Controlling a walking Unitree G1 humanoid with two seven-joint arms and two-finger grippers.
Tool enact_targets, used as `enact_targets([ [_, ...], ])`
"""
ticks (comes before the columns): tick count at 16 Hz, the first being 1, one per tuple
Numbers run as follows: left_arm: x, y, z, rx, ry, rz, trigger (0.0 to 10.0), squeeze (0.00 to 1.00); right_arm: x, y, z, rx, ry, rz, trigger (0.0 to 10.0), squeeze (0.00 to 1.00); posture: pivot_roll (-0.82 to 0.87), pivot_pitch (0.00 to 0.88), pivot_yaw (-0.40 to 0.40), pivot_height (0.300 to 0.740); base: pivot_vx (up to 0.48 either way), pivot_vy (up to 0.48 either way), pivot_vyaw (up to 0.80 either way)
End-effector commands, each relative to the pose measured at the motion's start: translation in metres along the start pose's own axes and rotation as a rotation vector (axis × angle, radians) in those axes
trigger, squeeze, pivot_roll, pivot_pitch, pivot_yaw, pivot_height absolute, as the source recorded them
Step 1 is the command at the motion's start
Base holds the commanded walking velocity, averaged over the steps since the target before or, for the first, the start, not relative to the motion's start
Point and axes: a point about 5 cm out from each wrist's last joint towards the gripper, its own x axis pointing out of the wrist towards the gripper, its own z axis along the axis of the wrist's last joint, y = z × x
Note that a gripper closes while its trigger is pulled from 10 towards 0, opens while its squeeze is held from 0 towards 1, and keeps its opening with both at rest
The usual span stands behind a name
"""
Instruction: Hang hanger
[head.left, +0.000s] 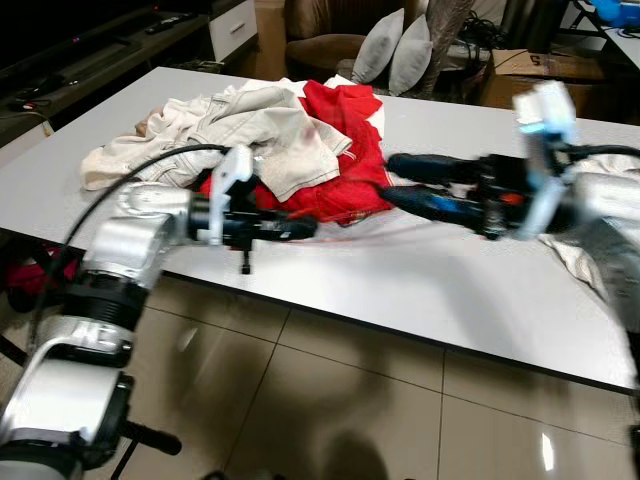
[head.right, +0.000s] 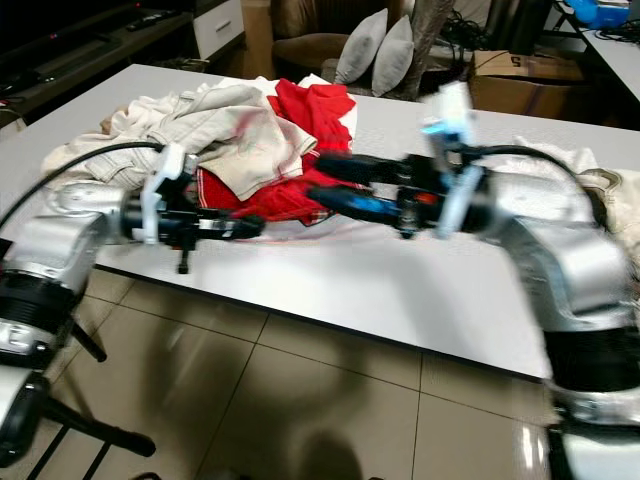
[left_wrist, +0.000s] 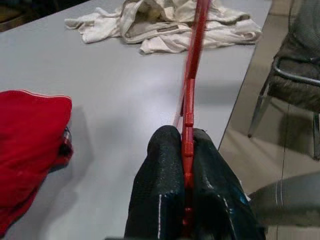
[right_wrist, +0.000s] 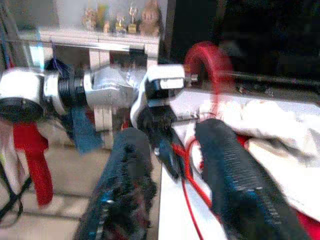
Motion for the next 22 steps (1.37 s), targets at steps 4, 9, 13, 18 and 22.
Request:
enact_targets([
  [4,-0.003,-0.002,0.006,0.106,0.128,-0.042,0.0,0.00,-0.009,0.004,-0.008,-0.063,0.202,0.011,10.0,0.00,-0.13,0.000,0.052,0.740,0.000,0.000,0.00],
  [9,0.004,-0.004,0.018,0.224,0.188,-0.077,0.0,0.00,-0.001,0.006,-0.020,-0.118,0.278,0.016,10.0,0.00,-0.13,0.000,0.050,0.740,0.000,0.000,0.00],
  [13,0.007,-0.006,0.030,0.280,0.187,-0.092,0.0,0.00,0.007,0.008,-0.030,-0.100,0.302,0.013,10.0,0.00,-0.13,0.000,0.056,0.740,0.000,0.000,0.00],
  [18,0.008,-0.004,0.034,0.305,0.193,-0.092,0.0,0.00,0.008,0.011,-0.040,-0.084,0.328,0.012,0.0,0.00,-0.14,0.000,0.073,0.740,0.000,0.000,0.00],
  [22,0.009,-0.003,0.037,0.320,0.192,-0.087,0.0,0.00,0.008,0.008,-0.042,-0.083,0.332,-0.012,0.0,0.00,-0.15,0.000,0.081,0.740,0.000,0.000,0.00],
])
